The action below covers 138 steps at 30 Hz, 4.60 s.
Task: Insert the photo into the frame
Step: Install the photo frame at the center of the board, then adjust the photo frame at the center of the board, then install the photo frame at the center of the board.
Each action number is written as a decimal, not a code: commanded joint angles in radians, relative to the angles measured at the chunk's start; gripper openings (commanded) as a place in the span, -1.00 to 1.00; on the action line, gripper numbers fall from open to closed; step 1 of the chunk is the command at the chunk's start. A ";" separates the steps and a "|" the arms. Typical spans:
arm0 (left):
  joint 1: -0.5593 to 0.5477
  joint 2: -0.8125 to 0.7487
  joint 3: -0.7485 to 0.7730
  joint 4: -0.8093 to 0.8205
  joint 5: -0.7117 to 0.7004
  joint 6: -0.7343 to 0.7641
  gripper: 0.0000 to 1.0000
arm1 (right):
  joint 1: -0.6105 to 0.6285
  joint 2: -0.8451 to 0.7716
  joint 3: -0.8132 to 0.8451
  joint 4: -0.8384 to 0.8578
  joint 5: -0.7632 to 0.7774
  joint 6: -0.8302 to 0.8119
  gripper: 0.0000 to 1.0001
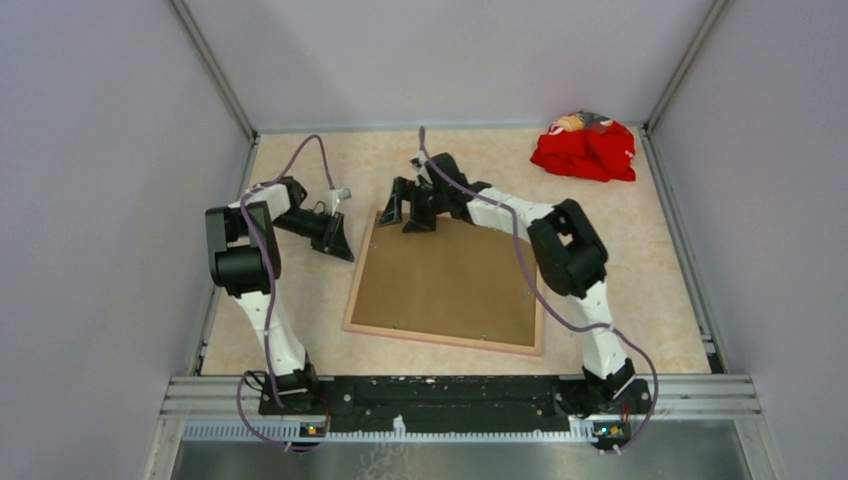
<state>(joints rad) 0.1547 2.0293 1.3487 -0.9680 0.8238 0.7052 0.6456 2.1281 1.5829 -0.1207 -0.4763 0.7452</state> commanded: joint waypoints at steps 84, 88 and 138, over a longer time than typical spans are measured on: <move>-0.102 -0.067 -0.087 0.120 -0.274 0.033 -0.46 | -0.404 -0.648 -0.863 0.062 -0.058 0.017 0.97; -0.142 -0.145 -0.201 0.137 -0.242 0.041 -0.48 | -0.430 -0.531 -0.714 0.008 -0.056 -0.031 0.97; -0.092 -0.076 -0.147 0.028 -0.013 0.025 -0.89 | 0.368 -0.107 -0.358 0.461 0.281 0.183 0.61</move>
<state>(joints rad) 0.0681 1.9388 1.2083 -0.9955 0.8082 0.7155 1.0016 1.9827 1.1637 0.2718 -0.1879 0.9043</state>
